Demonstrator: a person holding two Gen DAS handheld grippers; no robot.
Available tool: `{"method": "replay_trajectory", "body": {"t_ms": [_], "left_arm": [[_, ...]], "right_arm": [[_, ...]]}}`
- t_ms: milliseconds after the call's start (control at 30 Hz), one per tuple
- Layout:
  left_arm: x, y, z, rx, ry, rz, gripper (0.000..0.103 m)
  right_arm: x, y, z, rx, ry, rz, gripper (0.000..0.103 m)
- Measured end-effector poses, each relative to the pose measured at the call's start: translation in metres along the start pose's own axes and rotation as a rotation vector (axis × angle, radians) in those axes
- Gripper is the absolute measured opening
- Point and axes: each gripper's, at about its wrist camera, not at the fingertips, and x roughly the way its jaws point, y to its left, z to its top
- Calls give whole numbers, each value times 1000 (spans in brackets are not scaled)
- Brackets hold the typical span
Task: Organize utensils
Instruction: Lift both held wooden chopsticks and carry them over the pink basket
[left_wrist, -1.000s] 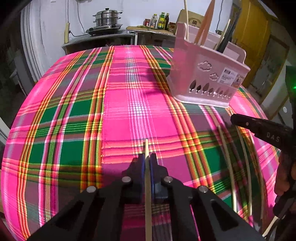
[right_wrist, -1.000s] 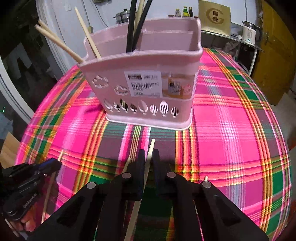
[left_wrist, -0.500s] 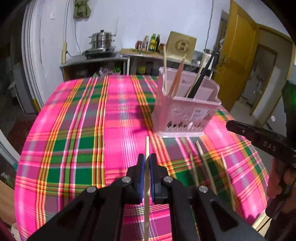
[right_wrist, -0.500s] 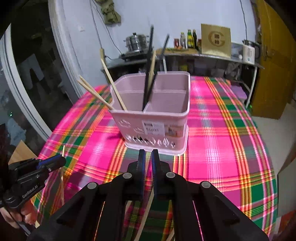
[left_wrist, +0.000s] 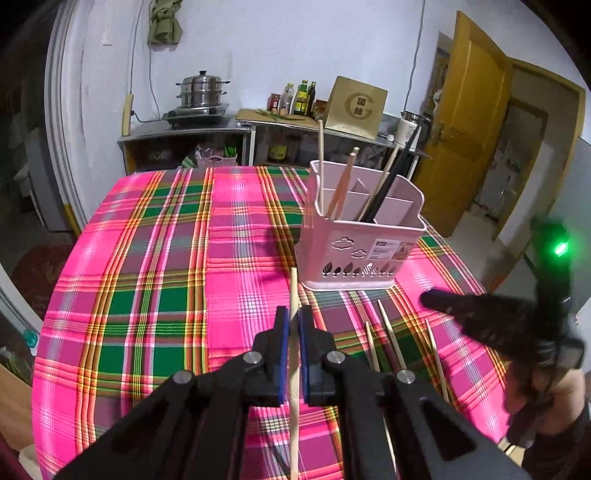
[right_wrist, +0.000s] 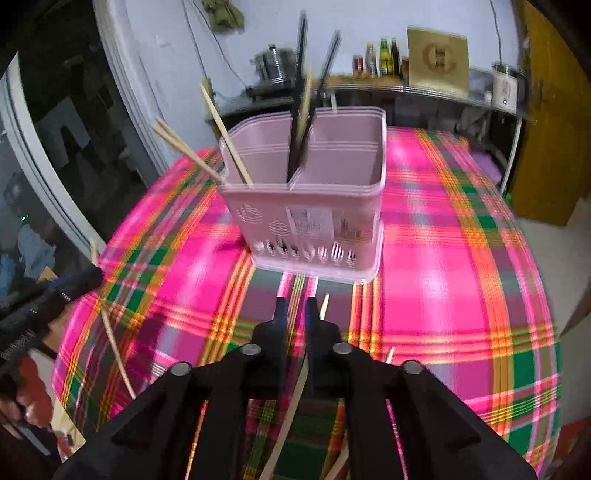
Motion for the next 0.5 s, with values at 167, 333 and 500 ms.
{"method": "replay_trajectory", "body": {"t_ms": [167,333,500], "left_arm": [[4,4,1,-8,12,-17,6],[-2,3,4,0,-4,-35,6],[-8,0,9,12,-23,-39,6]], "right_arm": [[35,-7,-4,8,76,-27,14],[57,-10,-3,7,131,-50,14],[72,-13,-2,4,165,-88,14]]}}
